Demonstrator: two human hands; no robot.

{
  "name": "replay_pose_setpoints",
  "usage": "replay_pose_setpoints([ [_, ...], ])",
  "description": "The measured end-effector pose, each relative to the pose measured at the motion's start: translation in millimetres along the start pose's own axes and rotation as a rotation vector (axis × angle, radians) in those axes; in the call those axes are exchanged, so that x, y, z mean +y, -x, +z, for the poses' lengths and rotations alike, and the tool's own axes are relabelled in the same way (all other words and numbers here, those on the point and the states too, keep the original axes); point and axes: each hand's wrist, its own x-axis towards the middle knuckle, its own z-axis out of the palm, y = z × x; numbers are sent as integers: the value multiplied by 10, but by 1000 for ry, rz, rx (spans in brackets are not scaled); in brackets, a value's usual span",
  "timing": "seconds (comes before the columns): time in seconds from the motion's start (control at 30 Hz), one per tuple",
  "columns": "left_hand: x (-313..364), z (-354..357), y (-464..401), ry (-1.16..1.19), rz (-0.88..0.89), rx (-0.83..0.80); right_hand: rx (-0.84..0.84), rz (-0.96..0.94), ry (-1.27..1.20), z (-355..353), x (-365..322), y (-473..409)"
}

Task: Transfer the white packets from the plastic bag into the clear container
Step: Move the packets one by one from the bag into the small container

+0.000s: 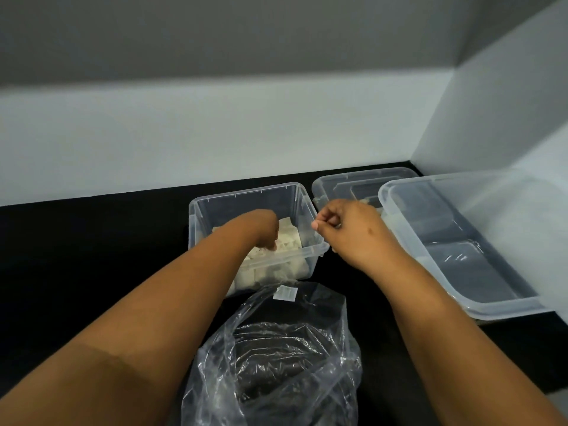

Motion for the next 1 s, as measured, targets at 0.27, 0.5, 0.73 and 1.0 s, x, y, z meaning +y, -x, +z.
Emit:
replay_pose_setpoints([
  [0.27, -37, 27, 205, -8, -78, 219, -48, -72, -21, 32, -37, 119],
  [0.5, 75, 67, 650, 122, -69, 550, -97, -150, -14, 3, 16, 316],
  [0.73, 250, 290, 1447, 252, 60, 824, -143, -202, -2, -84, 130, 652],
  [1.0, -193, 1049, 2170, 341, -153, 551, -497, 14, 103, 46, 515, 1190],
])
